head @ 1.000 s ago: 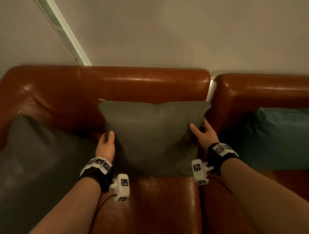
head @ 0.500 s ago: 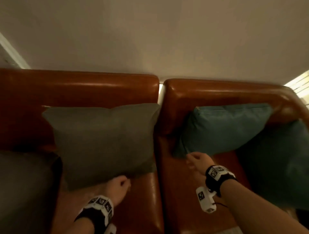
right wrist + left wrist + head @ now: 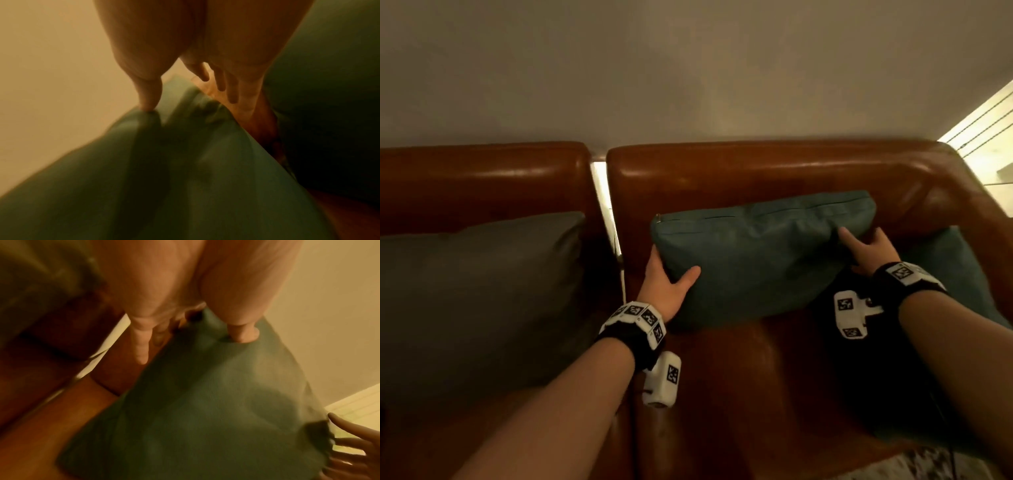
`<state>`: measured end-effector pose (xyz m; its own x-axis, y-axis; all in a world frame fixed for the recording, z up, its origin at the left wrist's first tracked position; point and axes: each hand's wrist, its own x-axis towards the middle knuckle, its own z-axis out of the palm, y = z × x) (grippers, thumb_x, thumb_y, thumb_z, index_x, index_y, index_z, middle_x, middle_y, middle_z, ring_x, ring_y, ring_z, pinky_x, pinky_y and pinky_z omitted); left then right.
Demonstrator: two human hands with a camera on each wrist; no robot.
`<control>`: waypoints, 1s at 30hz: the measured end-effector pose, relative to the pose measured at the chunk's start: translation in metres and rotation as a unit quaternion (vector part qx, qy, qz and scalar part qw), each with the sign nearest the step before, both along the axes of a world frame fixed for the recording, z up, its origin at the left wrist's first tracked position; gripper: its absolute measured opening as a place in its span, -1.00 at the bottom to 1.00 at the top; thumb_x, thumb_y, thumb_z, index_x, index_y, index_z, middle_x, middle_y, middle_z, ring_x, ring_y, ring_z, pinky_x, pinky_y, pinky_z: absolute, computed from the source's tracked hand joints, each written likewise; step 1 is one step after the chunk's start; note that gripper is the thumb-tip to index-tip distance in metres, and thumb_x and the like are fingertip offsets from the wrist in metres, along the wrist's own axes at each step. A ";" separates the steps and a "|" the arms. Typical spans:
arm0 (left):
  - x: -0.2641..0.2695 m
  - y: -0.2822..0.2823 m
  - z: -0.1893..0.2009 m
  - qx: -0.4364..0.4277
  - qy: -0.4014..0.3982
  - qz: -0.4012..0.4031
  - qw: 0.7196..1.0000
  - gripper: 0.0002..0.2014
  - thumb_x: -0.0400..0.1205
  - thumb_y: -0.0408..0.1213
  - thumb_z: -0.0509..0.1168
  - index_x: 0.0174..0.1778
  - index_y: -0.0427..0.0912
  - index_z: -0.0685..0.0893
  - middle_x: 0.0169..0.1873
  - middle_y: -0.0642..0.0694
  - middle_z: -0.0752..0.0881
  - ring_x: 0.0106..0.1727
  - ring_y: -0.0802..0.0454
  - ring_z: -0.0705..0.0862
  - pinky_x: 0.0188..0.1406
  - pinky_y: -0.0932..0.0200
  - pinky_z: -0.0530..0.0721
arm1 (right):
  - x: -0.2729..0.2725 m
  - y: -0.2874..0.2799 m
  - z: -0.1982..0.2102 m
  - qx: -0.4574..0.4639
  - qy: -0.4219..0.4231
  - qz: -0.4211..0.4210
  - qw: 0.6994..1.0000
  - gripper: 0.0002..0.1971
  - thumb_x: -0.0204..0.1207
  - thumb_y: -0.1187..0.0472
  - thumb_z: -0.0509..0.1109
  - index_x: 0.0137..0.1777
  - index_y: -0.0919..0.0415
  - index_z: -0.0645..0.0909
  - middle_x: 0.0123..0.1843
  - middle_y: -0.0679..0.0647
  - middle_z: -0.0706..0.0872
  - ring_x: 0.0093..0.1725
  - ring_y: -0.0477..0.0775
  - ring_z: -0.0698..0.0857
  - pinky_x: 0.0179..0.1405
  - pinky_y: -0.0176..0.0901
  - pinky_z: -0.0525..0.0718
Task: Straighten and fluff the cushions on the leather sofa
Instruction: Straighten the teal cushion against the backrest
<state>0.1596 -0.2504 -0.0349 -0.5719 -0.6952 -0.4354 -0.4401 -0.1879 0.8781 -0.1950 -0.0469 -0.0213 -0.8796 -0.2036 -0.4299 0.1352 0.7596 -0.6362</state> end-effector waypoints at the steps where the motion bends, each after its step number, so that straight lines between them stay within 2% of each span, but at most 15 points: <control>1: -0.011 0.006 -0.004 -0.001 -0.001 0.037 0.999 -0.10 0.52 0.08 0.44 0.67 0.21 0.03 0.60 0.04 0.36 0.58 -0.02 0.38 0.60 -0.13 0.32 | 0.005 -0.006 0.006 -0.008 -0.015 0.011 1.000 0.25 -0.07 -0.61 0.51 0.63 -0.04 0.27 0.57 0.07 0.51 0.44 0.25 0.58 0.39 0.30 0.57; 3: -0.025 0.015 -0.009 -0.010 -0.001 0.109 0.994 -0.17 0.59 0.00 0.39 0.68 0.19 0.03 0.59 0.03 0.40 0.57 -0.04 0.40 0.60 -0.09 0.31 | 0.019 -0.014 0.014 -0.036 -0.041 0.024 0.998 0.00 0.25 -0.42 0.50 0.63 -0.03 0.28 0.55 0.05 0.51 0.43 0.24 0.58 0.44 0.23 0.54; 5: -0.028 0.018 -0.011 -0.018 0.017 0.152 0.988 -0.27 0.61 -0.02 0.37 0.65 0.22 0.14 0.51 0.07 0.49 0.51 -0.03 0.47 0.56 -0.10 0.38 | 0.023 -0.017 0.010 -0.056 -0.032 0.020 0.998 -0.15 0.42 -0.31 0.45 0.64 0.00 0.25 0.56 0.07 0.50 0.45 0.25 0.55 0.43 0.15 0.52; 10: -0.013 0.002 0.000 -0.058 -0.007 0.181 0.982 -0.39 0.65 0.05 0.30 0.63 0.18 0.27 0.41 0.08 0.57 0.38 0.03 0.54 0.47 -0.02 0.45 | 0.043 -0.022 0.012 -0.064 0.041 0.031 0.997 -0.28 0.45 -0.28 0.44 0.53 0.04 0.39 0.45 0.08 0.59 0.39 0.23 0.59 0.26 0.04 0.52; 13: 0.003 -0.025 -0.007 -0.038 -0.070 0.168 0.983 -0.41 0.67 0.09 0.25 0.63 0.17 0.28 0.44 0.00 0.57 0.42 -0.11 0.55 0.48 -0.05 0.44 | 0.057 -0.035 0.007 -0.060 0.054 0.067 0.994 -0.41 0.53 -0.18 0.43 0.48 0.05 0.42 0.40 0.09 0.64 0.34 0.23 0.63 0.19 0.00 0.55; 15: 0.013 -0.037 -0.017 -0.022 -0.110 0.127 0.986 -0.42 0.67 0.10 0.24 0.62 0.17 0.29 0.44 -0.02 0.57 0.45 -0.16 0.54 0.48 -0.06 0.45 | 0.064 -0.043 -0.001 -0.062 0.047 0.065 0.995 -0.45 0.57 -0.11 0.41 0.50 0.00 0.40 0.41 0.09 0.63 0.35 0.23 0.63 0.21 0.01 0.58; 17: 0.019 -0.040 -0.020 -0.035 -0.120 0.101 0.987 -0.39 0.66 0.11 0.25 0.64 0.16 0.28 0.44 0.00 0.58 0.46 -0.14 0.54 0.47 -0.02 0.45 | 0.070 -0.047 -0.004 -0.066 0.043 0.044 0.996 -0.48 0.59 -0.08 0.40 0.50 -0.03 0.39 0.43 0.07 0.61 0.36 0.23 0.63 0.29 0.12 0.61; 19: 0.020 -0.035 -0.017 -0.066 -0.100 0.110 0.987 -0.31 0.65 0.07 0.29 0.68 0.14 0.18 0.52 -0.01 0.49 0.51 -0.10 0.47 0.47 0.05 0.39 | 0.073 -0.046 -0.004 -0.069 0.055 0.015 0.996 -0.51 0.60 -0.02 0.40 0.50 -0.06 0.39 0.44 0.06 0.60 0.38 0.21 0.61 0.30 0.16 0.61; 21: 0.018 -0.023 -0.009 -0.163 -0.111 0.151 0.969 -0.20 0.66 -0.02 0.31 0.73 0.04 0.00 0.68 -0.07 0.18 0.65 -0.10 0.24 0.59 0.03 0.24 | 0.078 -0.046 0.004 -0.082 0.115 0.009 0.990 -0.52 0.60 0.11 0.41 0.48 -0.12 0.39 0.46 0.01 0.55 0.42 0.15 0.57 0.27 0.09 0.62; 22: 0.015 -0.012 -0.001 -0.262 -0.128 0.145 0.945 -0.20 0.66 -0.05 0.29 0.73 -0.02 -0.03 0.70 -0.08 0.05 0.70 -0.12 0.12 0.65 -0.03 0.16 | 0.085 -0.048 0.009 -0.086 0.172 0.047 0.980 -0.50 0.59 0.16 0.41 0.49 -0.14 0.39 0.50 0.00 0.51 0.47 0.14 0.51 0.33 0.11 0.58; 23: 0.006 -0.003 0.005 -0.375 -0.134 0.104 0.911 -0.23 0.66 -0.06 0.26 0.72 -0.06 0.00 0.71 -0.09 0.00 0.72 -0.14 0.04 0.68 -0.09 0.09 | 0.095 -0.055 0.013 -0.087 0.245 0.124 0.958 -0.50 0.59 0.18 0.39 0.50 -0.11 0.41 0.53 0.01 0.48 0.52 0.14 0.44 0.43 0.15 0.51; 25: -0.026 0.011 0.005 -0.522 -0.146 -0.046 0.839 -0.33 0.69 -0.01 0.11 0.71 -0.04 0.05 0.72 -0.07 0.02 0.73 -0.13 -0.04 0.69 -0.18 -0.04 | 0.119 -0.081 0.007 -0.082 0.353 0.337 0.869 -0.53 0.65 0.12 0.28 0.56 -0.01 0.43 0.62 0.06 0.42 0.62 0.17 0.31 0.59 0.21 0.30; 27: -0.058 0.013 -0.008 -0.536 -0.201 -0.159 0.804 -0.37 0.73 0.09 -0.08 0.72 0.02 -0.03 0.73 0.00 -0.01 0.74 -0.10 -0.11 0.69 -0.22 -0.15 | 0.141 -0.109 -0.008 0.006 0.335 0.490 0.805 -0.47 0.72 -0.02 0.08 0.69 -0.05 0.22 0.74 -0.02 0.19 0.73 0.11 0.07 0.68 0.22 0.01; 29: -0.069 -0.006 -0.031 -0.545 -0.259 -0.213 0.769 -0.37 0.72 0.19 -0.20 0.72 0.11 -0.09 0.74 0.04 0.00 0.74 -0.08 -0.12 0.68 -0.19 -0.19 | 0.132 -0.121 -0.030 0.112 0.345 0.541 0.758 -0.42 0.73 -0.17 -0.15 0.73 -0.14 -0.07 0.78 -0.11 -0.07 0.75 0.04 -0.16 0.68 0.21 -0.21; 30: -0.064 -0.019 -0.040 -0.552 -0.277 -0.219 0.755 -0.35 0.70 0.24 -0.20 0.72 0.14 -0.07 0.73 0.05 0.02 0.74 -0.09 -0.09 0.68 -0.19 -0.17 | 0.115 -0.117 -0.037 0.139 0.358 0.536 0.752 -0.40 0.71 -0.23 -0.23 0.73 -0.18 -0.16 0.77 -0.13 -0.14 0.74 0.02 -0.22 0.68 0.20 -0.26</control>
